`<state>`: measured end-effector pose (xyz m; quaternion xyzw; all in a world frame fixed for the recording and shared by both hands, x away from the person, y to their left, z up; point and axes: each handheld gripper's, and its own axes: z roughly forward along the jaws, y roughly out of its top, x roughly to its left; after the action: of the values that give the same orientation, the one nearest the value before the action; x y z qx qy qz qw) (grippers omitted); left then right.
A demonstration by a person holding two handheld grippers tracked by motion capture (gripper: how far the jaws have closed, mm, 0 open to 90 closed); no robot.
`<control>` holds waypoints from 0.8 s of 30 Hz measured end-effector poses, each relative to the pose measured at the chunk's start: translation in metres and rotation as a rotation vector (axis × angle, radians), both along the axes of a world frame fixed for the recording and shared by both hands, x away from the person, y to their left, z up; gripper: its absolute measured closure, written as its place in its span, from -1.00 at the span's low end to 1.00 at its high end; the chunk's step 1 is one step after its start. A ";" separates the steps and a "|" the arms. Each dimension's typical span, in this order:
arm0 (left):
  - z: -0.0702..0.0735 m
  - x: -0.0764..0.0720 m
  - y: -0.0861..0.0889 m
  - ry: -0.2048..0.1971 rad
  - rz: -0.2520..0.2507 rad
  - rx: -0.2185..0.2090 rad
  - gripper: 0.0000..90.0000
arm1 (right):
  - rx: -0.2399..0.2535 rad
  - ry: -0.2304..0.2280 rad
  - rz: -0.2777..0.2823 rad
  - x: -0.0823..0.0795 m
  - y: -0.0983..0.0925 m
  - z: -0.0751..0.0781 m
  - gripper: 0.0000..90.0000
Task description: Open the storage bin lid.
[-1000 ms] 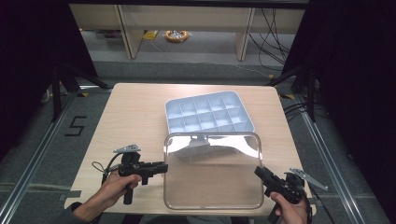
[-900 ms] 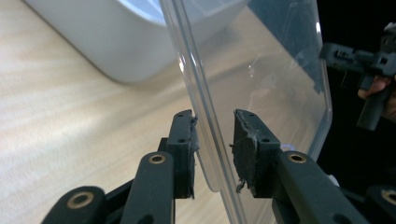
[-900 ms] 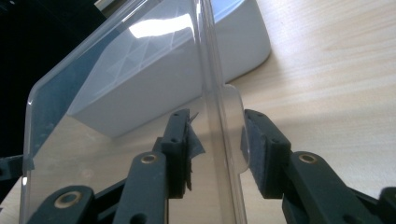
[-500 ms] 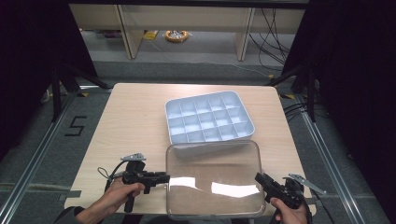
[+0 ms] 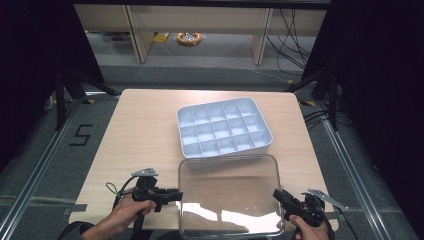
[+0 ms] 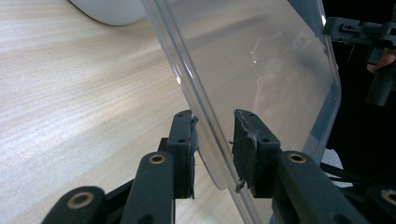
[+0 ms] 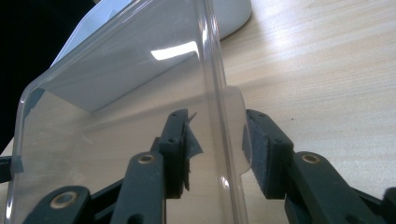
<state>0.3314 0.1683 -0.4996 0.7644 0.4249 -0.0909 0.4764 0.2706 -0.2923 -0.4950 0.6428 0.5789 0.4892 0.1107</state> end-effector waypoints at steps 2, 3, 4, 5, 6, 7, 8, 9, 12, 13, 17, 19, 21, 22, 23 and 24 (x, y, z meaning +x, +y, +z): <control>0.000 -0.003 -0.001 0.000 0.003 0.002 0.52 | 0.004 0.020 -0.001 -0.002 0.000 0.001 0.37; 0.000 -0.004 -0.001 0.001 0.004 0.001 0.51 | -0.003 0.007 -0.001 -0.001 0.000 -0.001 0.36; 0.000 -0.004 -0.001 -0.002 0.002 0.002 0.51 | 0.009 0.007 0.001 -0.002 0.001 -0.002 0.36; -0.001 -0.004 -0.001 -0.006 -0.004 0.004 0.51 | 0.010 0.011 0.003 -0.002 0.000 -0.003 0.36; -0.001 -0.004 -0.001 -0.006 -0.005 0.006 0.51 | 0.007 0.014 0.004 -0.003 0.000 -0.002 0.35; -0.001 -0.004 -0.001 -0.003 -0.003 0.009 0.51 | 0.038 0.026 0.004 -0.004 0.002 -0.001 0.35; -0.002 -0.004 -0.001 -0.004 -0.003 0.011 0.51 | -0.015 0.017 0.008 -0.003 0.000 -0.002 0.35; -0.003 -0.005 -0.001 0.000 -0.006 0.014 0.52 | -0.009 0.012 0.018 -0.002 0.001 -0.003 0.35; -0.005 -0.007 -0.004 0.022 -0.023 0.015 0.52 | -0.015 0.018 0.004 -0.002 0.001 -0.005 0.34; -0.006 -0.007 -0.006 0.038 -0.038 0.005 0.48 | -0.008 0.010 0.026 -0.002 0.001 -0.005 0.33; -0.009 -0.006 -0.008 0.036 -0.041 0.021 0.43 | -0.029 0.027 0.029 -0.001 0.005 -0.007 0.29; -0.011 -0.004 -0.008 0.045 -0.040 0.019 0.43 | -0.011 0.035 0.027 0.000 0.006 -0.009 0.30; -0.012 -0.004 -0.010 0.043 -0.033 0.030 0.41 | -0.017 0.056 0.012 0.000 0.006 -0.010 0.31; -0.012 -0.004 -0.010 0.041 -0.036 0.039 0.40 | 0.013 0.090 0.002 -0.001 0.007 -0.010 0.31; -0.012 -0.004 -0.010 0.028 -0.035 0.051 0.40 | -0.023 0.066 0.013 0.001 0.005 -0.012 0.31; -0.011 -0.004 -0.010 0.014 -0.034 0.065 0.39 | -0.005 0.082 0.012 0.000 0.005 -0.012 0.31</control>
<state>0.3275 0.1582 -0.5110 0.7858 0.4178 -0.0905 0.4469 0.2708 -0.2871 -0.5067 0.6585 0.5880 0.4618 0.0855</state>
